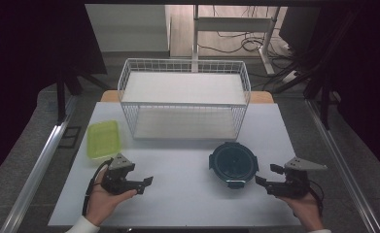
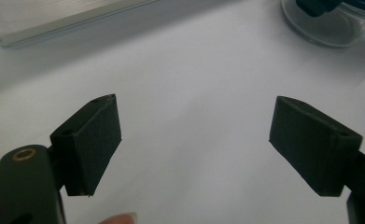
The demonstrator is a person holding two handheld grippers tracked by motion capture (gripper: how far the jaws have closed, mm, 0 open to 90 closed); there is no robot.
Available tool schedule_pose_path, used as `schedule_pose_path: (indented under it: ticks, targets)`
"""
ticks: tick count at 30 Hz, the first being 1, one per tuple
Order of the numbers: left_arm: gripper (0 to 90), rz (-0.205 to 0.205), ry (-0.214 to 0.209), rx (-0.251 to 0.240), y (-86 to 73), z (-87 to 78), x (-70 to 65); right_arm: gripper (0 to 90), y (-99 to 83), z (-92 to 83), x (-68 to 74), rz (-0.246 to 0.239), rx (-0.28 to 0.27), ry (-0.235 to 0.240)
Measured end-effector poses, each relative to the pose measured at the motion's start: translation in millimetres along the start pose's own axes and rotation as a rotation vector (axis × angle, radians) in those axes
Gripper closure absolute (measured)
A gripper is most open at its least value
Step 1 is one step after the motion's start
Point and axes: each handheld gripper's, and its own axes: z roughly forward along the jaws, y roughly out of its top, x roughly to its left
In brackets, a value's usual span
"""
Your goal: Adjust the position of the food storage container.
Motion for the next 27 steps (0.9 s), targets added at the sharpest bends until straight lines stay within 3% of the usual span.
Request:
schedule_pose_path:
  ticks: [7,12,18,23,27]
  targets:
    - [16.0,0.015,0.004,0.008,-6.0,-1.9,-2.9,20.0,4.0,-0.2,-4.0,0.037,-0.004,-0.008]
    - [16.0,-0.014,0.020,0.010,-8.6,-4.3,6.9,23.2,11.2,-6.5,1.1,0.030,-0.013,-0.014]
    - [15.9,-0.023,0.029,0.009,-6.6,-4.8,8.4,24.7,15.7,-6.9,-1.5,0.030,0.002,-0.023]
    - [16.0,0.004,0.025,0.027,-6.9,-1.0,5.2,26.9,21.4,-5.7,-4.7,0.037,0.016,-0.049]
    - [16.0,0.002,0.018,0.029,-7.1,-0.1,4.1,32.3,31.7,-1.7,-5.2,0.032,0.036,-0.067]
